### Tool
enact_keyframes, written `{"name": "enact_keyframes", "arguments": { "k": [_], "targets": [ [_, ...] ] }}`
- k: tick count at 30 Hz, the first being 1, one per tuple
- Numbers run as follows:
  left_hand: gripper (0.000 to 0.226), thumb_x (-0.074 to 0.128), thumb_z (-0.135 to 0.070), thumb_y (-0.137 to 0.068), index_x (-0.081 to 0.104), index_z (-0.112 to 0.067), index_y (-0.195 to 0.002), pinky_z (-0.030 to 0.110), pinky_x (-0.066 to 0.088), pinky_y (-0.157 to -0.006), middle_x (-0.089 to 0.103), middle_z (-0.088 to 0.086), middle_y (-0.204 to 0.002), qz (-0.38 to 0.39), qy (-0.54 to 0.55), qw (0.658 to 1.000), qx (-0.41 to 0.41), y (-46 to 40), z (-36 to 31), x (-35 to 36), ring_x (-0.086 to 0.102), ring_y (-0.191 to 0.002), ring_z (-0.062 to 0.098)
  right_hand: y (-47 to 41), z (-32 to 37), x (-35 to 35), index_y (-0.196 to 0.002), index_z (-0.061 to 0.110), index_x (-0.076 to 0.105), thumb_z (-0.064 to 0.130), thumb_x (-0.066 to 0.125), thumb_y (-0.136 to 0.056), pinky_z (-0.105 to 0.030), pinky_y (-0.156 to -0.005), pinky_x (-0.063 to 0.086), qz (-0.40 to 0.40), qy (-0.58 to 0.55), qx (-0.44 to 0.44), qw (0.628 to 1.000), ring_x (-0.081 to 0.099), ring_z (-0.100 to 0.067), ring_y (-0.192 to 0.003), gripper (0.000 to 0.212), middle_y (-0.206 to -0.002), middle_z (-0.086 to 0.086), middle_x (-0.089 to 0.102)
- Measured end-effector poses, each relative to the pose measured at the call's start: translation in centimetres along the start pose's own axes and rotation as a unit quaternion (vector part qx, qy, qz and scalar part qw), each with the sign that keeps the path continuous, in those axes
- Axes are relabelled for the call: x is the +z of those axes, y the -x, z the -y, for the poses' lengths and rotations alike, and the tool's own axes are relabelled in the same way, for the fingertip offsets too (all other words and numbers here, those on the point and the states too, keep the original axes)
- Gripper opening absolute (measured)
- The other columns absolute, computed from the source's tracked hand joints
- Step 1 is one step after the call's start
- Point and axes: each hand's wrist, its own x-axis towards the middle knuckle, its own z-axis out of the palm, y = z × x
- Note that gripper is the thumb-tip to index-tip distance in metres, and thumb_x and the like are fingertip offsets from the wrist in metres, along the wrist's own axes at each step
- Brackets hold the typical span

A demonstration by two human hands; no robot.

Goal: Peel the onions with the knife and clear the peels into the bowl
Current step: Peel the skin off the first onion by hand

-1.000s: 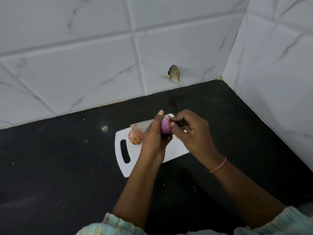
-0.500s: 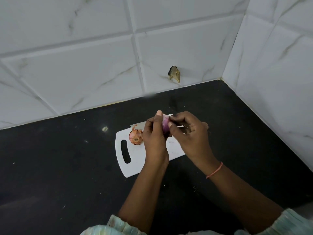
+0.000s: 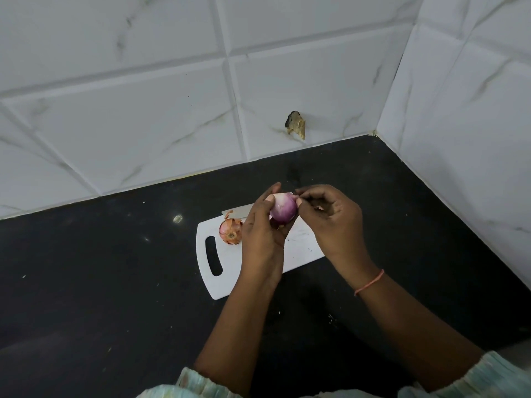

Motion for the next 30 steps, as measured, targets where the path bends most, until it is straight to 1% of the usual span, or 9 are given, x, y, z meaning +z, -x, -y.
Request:
{"name": "enact_keyframes", "arguments": {
  "k": [4, 7, 11, 14, 17, 19, 21, 24, 30],
  "targets": [
    [0.024, 0.06, -0.024, -0.095, 0.068, -0.007, -0.111, 0.031, 0.059, -0.088, 0.069, 0.016, -0.114, 0.017, -0.005, 0.999, -0.041, -0.1, -0.2, 0.1, 0.07, -0.101, 0.023, -0.2, -0.4, 0.0, -0.093, 0.007, 0.071, 0.006, 0.071, -0.086, -0.021, -0.082, 0.055, 0.009, 0.012, -0.018, 1.0, 0.067, -0.01, -0.091, 0.007, -0.094, 0.001, 0.07],
    [0.048, 0.071, -0.024, -0.075, 0.065, -0.008, -0.12, 0.032, 0.057, -0.093, 0.07, 0.011, -0.116, 0.037, -0.053, 0.998, -0.016, 0.1, 0.2, -0.2, 0.07, -0.107, 0.023, -0.3, -0.3, -0.2, -0.097, 0.011, 0.069, 0.012, 0.069, -0.089, -0.009, -0.077, 0.05, 0.019, 0.047, -0.016, 0.999, 0.064, -0.001, -0.09, 0.008, -0.092, 0.006, 0.067],
    [0.052, 0.07, -0.029, -0.077, 0.064, -0.012, -0.126, 0.035, 0.054, -0.097, 0.067, 0.012, -0.126, 0.051, -0.078, 0.996, -0.011, -0.4, 0.2, -0.8, 0.065, -0.116, 0.024, -0.6, -0.3, -0.4, -0.096, 0.017, 0.068, 0.014, 0.068, -0.091, -0.013, -0.078, 0.053, 0.022, 0.026, 0.037, 0.999, 0.066, -0.003, -0.088, 0.007, -0.092, 0.01, 0.068],
    [0.05, 0.068, -0.039, -0.079, 0.066, -0.023, -0.126, 0.027, 0.049, -0.087, 0.068, 0.004, -0.126, 0.078, -0.133, 0.988, -0.007, -0.7, 0.1, -1.3, 0.061, -0.12, 0.02, -0.8, -0.2, -0.5, -0.098, 0.015, 0.07, 0.018, 0.068, -0.091, -0.02, -0.08, 0.056, 0.021, -0.013, 0.092, 0.995, 0.067, -0.005, -0.088, 0.008, -0.093, 0.009, 0.07],
    [0.05, 0.068, -0.035, -0.079, 0.065, -0.02, -0.126, 0.023, 0.051, -0.083, 0.067, 0.006, -0.127, 0.095, -0.12, 0.988, -0.008, -1.0, -0.3, -1.8, 0.062, -0.118, 0.02, -0.9, 0.3, -0.6, -0.099, 0.014, 0.069, 0.018, 0.067, -0.092, -0.02, -0.077, 0.057, 0.011, -0.054, 0.135, 0.989, 0.069, -0.009, -0.088, 0.009, -0.094, 0.004, 0.071],
    [0.048, 0.068, -0.032, -0.081, 0.065, -0.018, -0.126, 0.023, 0.053, -0.084, 0.067, 0.007, -0.128, 0.103, -0.102, 0.989, -0.005, -1.3, -0.5, -2.0, 0.063, -0.118, 0.021, -1.0, 0.7, -0.7, -0.098, 0.014, 0.066, 0.014, 0.064, -0.093, -0.019, -0.073, 0.056, 0.004, -0.136, 0.163, 0.977, 0.071, -0.011, -0.089, 0.005, -0.096, -0.002, 0.072],
    [0.048, 0.068, -0.028, -0.083, 0.063, -0.014, -0.128, 0.027, 0.053, -0.09, 0.067, 0.009, -0.127, 0.106, -0.098, 0.99, 0.006, -1.6, -0.7, -2.1, 0.064, -0.118, 0.022, -1.1, 1.0, -0.8, -0.101, 0.016, 0.065, 0.015, 0.067, -0.091, -0.014, -0.072, 0.053, 0.036, -0.147, 0.138, 0.979, 0.07, -0.004, -0.09, 0.01, -0.099, 0.002, 0.071],
    [0.051, 0.07, -0.027, -0.084, 0.061, -0.01, -0.131, 0.036, 0.052, -0.1, 0.066, 0.012, -0.129, 0.111, -0.11, 0.987, 0.024, -1.8, -0.8, -2.2, 0.063, -0.12, 0.026, -1.1, 0.8, -0.4, -0.11, 0.018, 0.067, 0.017, 0.076, -0.083, -0.01, -0.08, 0.05, 0.094, -0.042, 0.051, 0.993, 0.066, 0.001, -0.098, 0.028, -0.106, 0.007, 0.07],
    [0.044, 0.069, -0.02, -0.088, 0.063, -0.011, -0.13, 0.037, 0.054, -0.098, 0.066, 0.012, -0.128, 0.117, -0.125, 0.985, 0.021, -1.8, -0.6, -2.4, 0.065, -0.117, 0.027, -1.7, -0.1, -0.6, -0.101, 0.015, 0.072, 0.02, 0.073, -0.086, -0.019, -0.085, 0.055, 0.053, 0.026, -0.015, 0.998, 0.067, -0.01, -0.095, 0.015, -0.099, 0.002, 0.071]
  ]
}}
